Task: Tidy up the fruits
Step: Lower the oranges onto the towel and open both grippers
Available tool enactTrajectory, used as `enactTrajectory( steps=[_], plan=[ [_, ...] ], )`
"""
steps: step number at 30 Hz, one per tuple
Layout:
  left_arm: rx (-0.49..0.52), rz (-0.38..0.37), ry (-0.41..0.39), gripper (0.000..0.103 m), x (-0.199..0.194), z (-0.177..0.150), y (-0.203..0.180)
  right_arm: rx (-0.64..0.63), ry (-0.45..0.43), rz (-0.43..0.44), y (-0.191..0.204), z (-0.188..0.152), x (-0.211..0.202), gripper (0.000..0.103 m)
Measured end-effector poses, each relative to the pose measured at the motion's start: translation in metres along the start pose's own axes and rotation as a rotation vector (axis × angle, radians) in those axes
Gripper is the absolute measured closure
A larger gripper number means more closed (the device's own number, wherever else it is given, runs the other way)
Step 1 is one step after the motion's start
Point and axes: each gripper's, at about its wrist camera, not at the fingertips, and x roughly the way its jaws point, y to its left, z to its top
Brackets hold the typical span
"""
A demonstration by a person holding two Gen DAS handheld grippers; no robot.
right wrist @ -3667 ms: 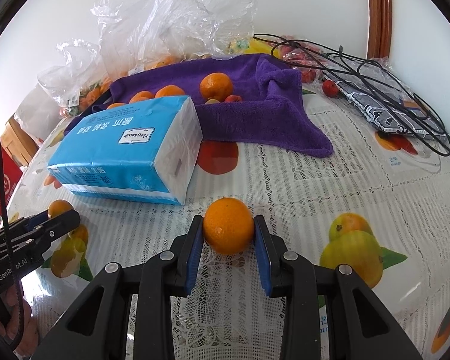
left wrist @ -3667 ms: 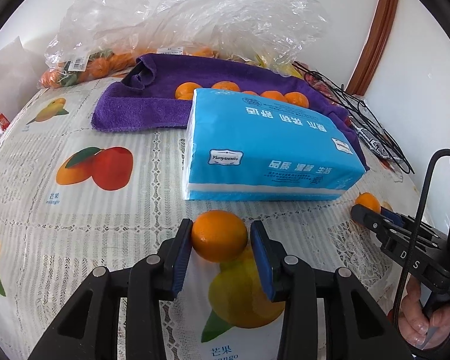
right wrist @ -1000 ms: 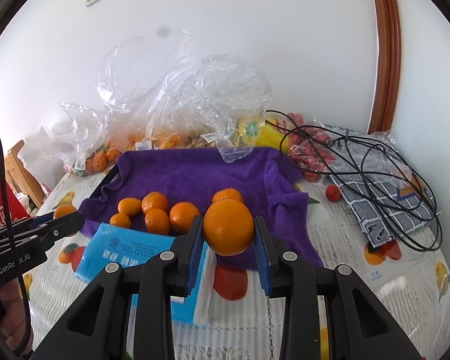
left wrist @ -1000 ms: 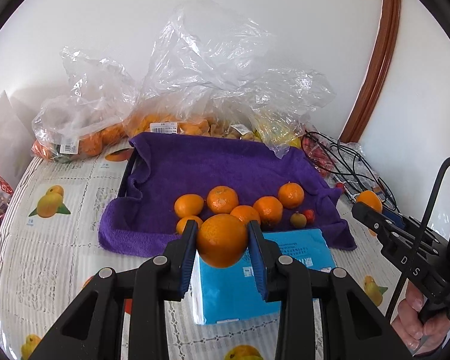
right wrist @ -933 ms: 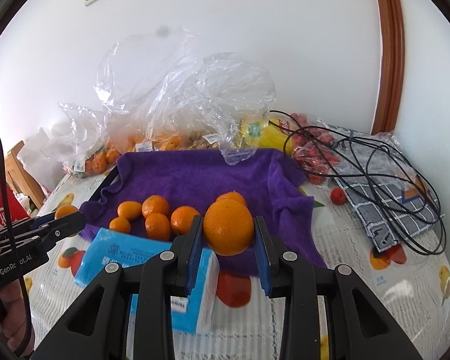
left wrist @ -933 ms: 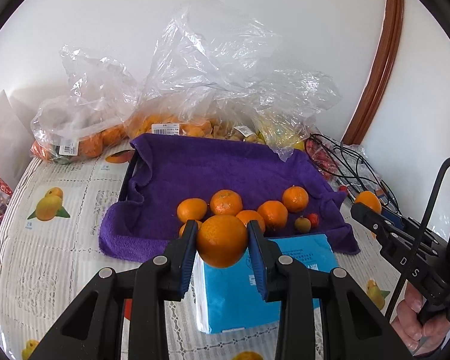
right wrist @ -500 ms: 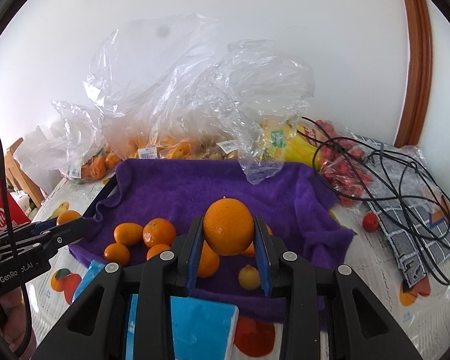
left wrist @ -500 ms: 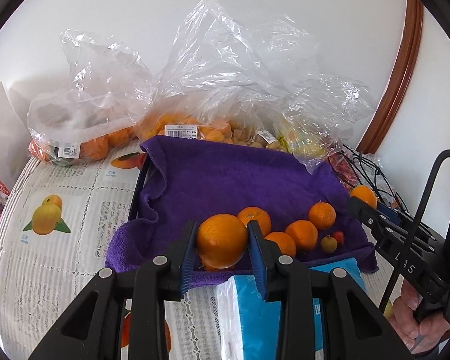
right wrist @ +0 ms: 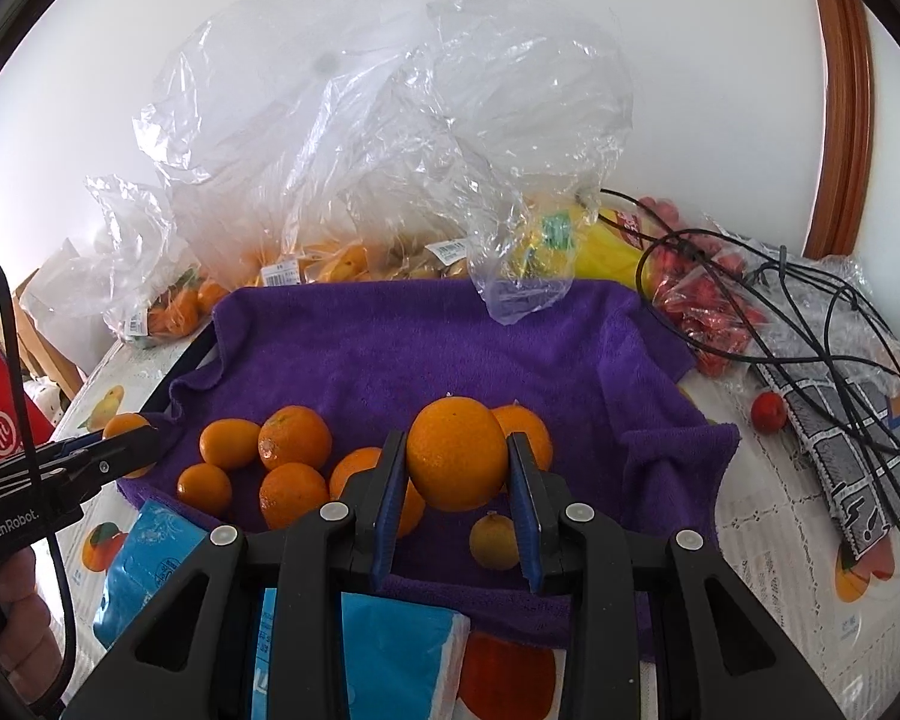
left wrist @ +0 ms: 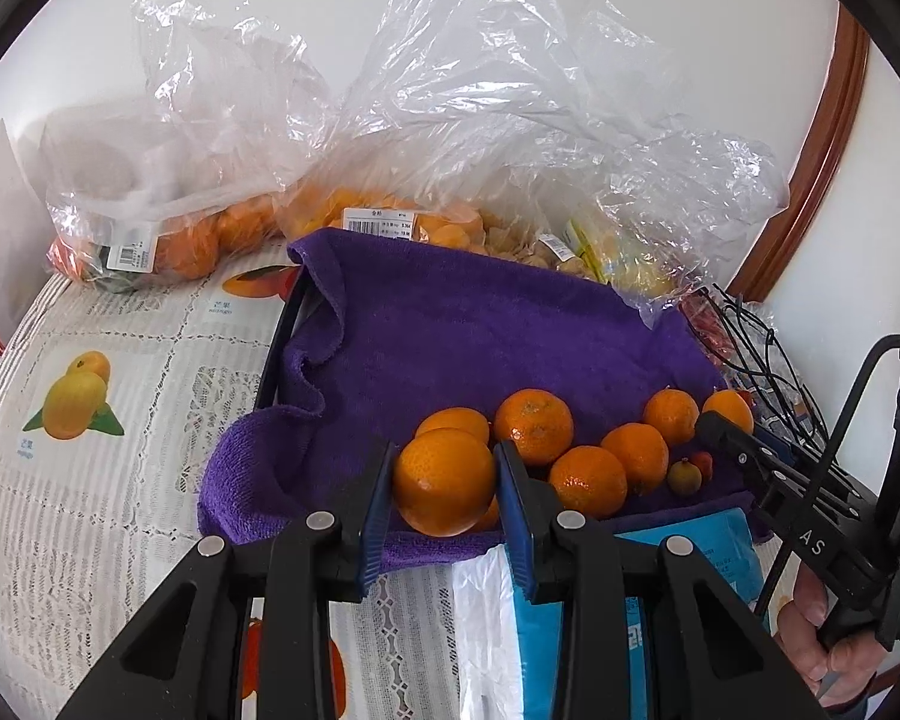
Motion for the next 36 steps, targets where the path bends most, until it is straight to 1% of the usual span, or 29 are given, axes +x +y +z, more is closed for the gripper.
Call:
enactTrajectory(
  steps=[9,16,20,27,33,36],
  plan=[
    [0.014,0.011,0.002,0.071,0.004,-0.003,-0.003,-0.001,0.025,-0.006,-0.002,-0.006,0.009,0.07],
    [0.005,0.012,-0.001,0.071,0.003,-0.002,-0.001,-0.005,0.013,-0.009,-0.004,-0.006,0.006,0.07],
    [0.015,0.017,-0.013,0.071,0.0,-0.001,-0.003,-0.012,0.02,0.008,-0.002,-0.006,0.007,0.07],
    [0.003,-0.006,-0.002,0.071,0.006,0.006,-0.006,0.001,0.044,0.028,-0.005,-0.006,0.012,0.07],
    [0.017,-0.001,0.0,0.071,0.012,0.013,-0.015,0.0,0.067,0.049,-0.007,-0.006,0.016,0.07],
    [0.017,-0.004,0.013,0.071,0.017,0.016,-0.019,-0.003,0.073,0.049,-0.006,-0.007,0.018,0.07]
  ],
)
